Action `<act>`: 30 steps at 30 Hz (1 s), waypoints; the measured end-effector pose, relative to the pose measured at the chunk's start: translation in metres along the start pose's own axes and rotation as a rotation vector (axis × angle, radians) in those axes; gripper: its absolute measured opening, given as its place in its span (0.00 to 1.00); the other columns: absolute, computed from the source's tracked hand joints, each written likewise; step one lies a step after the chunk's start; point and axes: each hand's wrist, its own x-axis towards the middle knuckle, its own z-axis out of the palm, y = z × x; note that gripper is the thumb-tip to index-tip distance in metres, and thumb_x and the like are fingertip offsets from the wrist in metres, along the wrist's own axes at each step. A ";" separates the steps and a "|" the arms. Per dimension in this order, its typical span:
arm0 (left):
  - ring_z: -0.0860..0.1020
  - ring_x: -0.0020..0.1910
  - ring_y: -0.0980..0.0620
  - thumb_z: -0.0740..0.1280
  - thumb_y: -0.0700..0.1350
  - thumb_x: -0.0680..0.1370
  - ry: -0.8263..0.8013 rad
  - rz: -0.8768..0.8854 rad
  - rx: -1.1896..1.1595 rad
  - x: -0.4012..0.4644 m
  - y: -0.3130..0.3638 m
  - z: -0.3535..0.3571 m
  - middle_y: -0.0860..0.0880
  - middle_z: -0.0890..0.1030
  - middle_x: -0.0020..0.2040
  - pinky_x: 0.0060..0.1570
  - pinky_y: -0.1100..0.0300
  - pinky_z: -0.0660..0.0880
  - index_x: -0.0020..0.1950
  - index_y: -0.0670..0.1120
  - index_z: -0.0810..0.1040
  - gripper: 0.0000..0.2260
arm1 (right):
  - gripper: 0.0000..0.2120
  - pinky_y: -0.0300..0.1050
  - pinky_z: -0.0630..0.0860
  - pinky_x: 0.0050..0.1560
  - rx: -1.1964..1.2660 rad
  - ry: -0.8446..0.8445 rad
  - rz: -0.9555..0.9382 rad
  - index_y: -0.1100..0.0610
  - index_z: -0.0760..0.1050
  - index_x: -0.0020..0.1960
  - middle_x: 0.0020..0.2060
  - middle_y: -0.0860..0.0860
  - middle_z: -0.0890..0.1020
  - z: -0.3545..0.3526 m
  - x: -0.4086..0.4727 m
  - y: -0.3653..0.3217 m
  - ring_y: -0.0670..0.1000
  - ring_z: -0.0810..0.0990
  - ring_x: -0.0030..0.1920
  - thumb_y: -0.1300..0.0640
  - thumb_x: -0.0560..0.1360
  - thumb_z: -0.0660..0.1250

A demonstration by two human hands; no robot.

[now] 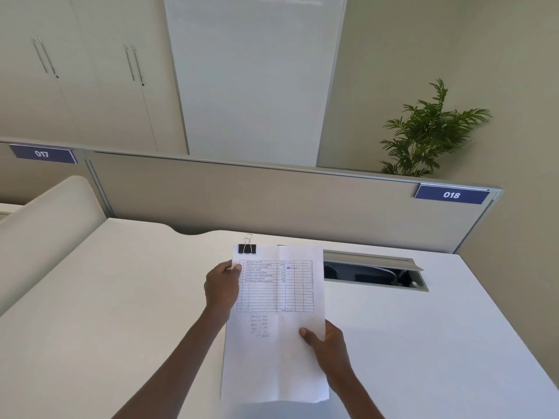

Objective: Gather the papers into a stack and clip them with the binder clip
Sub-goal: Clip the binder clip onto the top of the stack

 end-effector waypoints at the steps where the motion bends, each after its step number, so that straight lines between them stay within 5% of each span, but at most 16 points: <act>1: 0.76 0.38 0.48 0.67 0.45 0.79 -0.053 -0.017 0.037 0.002 -0.007 -0.005 0.47 0.82 0.39 0.38 0.58 0.69 0.43 0.45 0.80 0.07 | 0.07 0.48 0.83 0.40 0.000 0.001 0.006 0.57 0.82 0.51 0.42 0.52 0.88 0.006 0.002 0.000 0.55 0.87 0.43 0.65 0.74 0.72; 7: 0.82 0.39 0.43 0.72 0.42 0.76 -0.209 -0.151 0.139 -0.005 -0.068 -0.039 0.46 0.86 0.40 0.37 0.59 0.73 0.45 0.43 0.84 0.03 | 0.08 0.41 0.81 0.37 0.012 0.055 0.025 0.55 0.81 0.52 0.43 0.50 0.87 0.046 0.027 -0.007 0.51 0.86 0.42 0.63 0.74 0.71; 15: 0.79 0.43 0.43 0.69 0.38 0.77 0.038 -0.073 0.232 0.021 -0.102 -0.043 0.48 0.83 0.42 0.43 0.55 0.70 0.50 0.45 0.82 0.05 | 0.12 0.51 0.81 0.54 -0.089 0.070 0.016 0.58 0.76 0.58 0.52 0.53 0.84 0.097 0.073 -0.011 0.53 0.83 0.51 0.61 0.76 0.69; 22: 0.80 0.51 0.38 0.69 0.37 0.76 0.156 -0.073 0.265 0.080 -0.116 -0.030 0.41 0.85 0.51 0.47 0.54 0.69 0.56 0.39 0.82 0.09 | 0.19 0.41 0.73 0.58 -0.346 -0.012 0.022 0.58 0.68 0.69 0.62 0.53 0.78 0.126 0.106 -0.006 0.49 0.75 0.54 0.65 0.78 0.61; 30: 0.80 0.54 0.37 0.69 0.37 0.76 0.135 -0.072 0.336 0.135 -0.138 -0.013 0.40 0.84 0.54 0.52 0.51 0.71 0.58 0.39 0.81 0.11 | 0.23 0.31 0.70 0.52 -0.463 0.001 0.003 0.59 0.72 0.68 0.59 0.52 0.81 0.141 0.144 0.008 0.49 0.79 0.54 0.70 0.74 0.63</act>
